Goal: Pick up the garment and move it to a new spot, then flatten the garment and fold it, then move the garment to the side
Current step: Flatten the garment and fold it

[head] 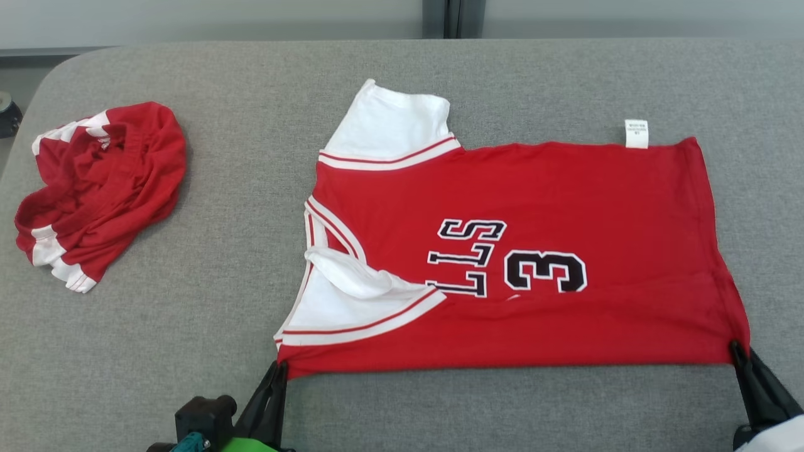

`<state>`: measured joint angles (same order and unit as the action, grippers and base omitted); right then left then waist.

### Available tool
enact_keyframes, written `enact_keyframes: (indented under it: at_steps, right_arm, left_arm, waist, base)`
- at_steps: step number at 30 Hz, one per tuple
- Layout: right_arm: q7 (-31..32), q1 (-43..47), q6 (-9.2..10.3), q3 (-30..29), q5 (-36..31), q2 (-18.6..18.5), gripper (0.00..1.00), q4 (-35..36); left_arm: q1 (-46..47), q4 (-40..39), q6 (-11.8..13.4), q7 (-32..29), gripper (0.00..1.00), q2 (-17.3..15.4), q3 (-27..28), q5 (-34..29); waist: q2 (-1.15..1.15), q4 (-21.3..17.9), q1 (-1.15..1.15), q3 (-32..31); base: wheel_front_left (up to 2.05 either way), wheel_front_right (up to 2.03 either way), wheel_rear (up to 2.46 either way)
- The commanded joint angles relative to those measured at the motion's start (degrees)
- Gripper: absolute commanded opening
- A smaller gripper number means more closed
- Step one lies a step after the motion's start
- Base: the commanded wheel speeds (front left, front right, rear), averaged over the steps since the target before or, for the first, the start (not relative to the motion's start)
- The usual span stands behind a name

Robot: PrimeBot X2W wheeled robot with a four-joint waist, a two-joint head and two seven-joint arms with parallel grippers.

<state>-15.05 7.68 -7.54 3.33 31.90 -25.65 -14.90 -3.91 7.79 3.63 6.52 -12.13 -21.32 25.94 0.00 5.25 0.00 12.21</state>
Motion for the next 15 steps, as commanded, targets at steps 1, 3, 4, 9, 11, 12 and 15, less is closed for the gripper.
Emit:
enact_keyframes:
  at_steps: [1, 3, 4, 9, 11, 12, 15]
  right_arm:
    - [-0.2, 2.1, 0.1, -0.6, -0.6, 0.2, 0.0, 0.5]
    - [-0.2, 3.9, 0.1, -1.0, -1.2, 0.6, 0.0, 1.5]
    - [-0.2, 4.7, 0.1, -1.2, -1.4, 0.7, 0.0, 1.8]
    - [-0.2, 6.7, 0.1, -2.6, -2.3, 1.4, 0.0, 2.6]
    - [-0.2, 6.9, 0.1, -3.0, -2.9, 1.2, 0.0, 2.4]
    - [-0.2, 7.0, 0.1, -3.1, -3.0, 1.2, 0.0, 2.1]
    - [-0.2, 7.1, 0.1, -3.2, -3.1, 0.9, 0.0, 1.2]
  left_arm:
    - [-1.5, -0.6, 0.7, -0.3, 0.0, -1.0, 0.1, 0.2]
    - [-2.9, -1.5, 1.1, -0.8, 0.0, -1.1, -0.3, 0.0]
    - [-3.4, -1.9, 1.2, -1.1, 0.0, -1.3, -0.5, 0.0]
    - [-5.8, -3.8, 2.4, -2.5, 0.0, -1.8, -0.7, 0.3]
    - [-6.5, -4.4, 2.8, -2.8, 0.0, -1.8, -0.6, 0.5]
    - [-6.5, -4.7, 2.9, -2.9, 0.0, -1.7, -0.7, 0.6]
    - [-6.4, -5.0, 3.0, -3.4, 0.0, -1.7, -1.1, 0.6]
  waist:
    - [0.0, 0.3, 0.0, -0.9]
    - [0.0, 0.4, 0.0, -1.5]
    - [0.0, 0.3, 0.0, -1.7]
    - [0.0, 0.1, 0.0, -2.3]
    - [0.0, 0.0, 0.0, -2.5]
    - [0.0, 0.1, 0.0, -2.5]
    - [0.0, 0.5, 0.0, -2.4]
  base:
    - [0.0, 0.0, 0.0]
    - [0.0, 0.0, 0.0]
    - [0.0, 0.0, 0.0]
    - [0.0, 0.0, 0.0]
    - [0.0, 0.0, 0.0]
    - [0.0, 0.0, 0.0]
    - [0.0, 0.0, 0.0]
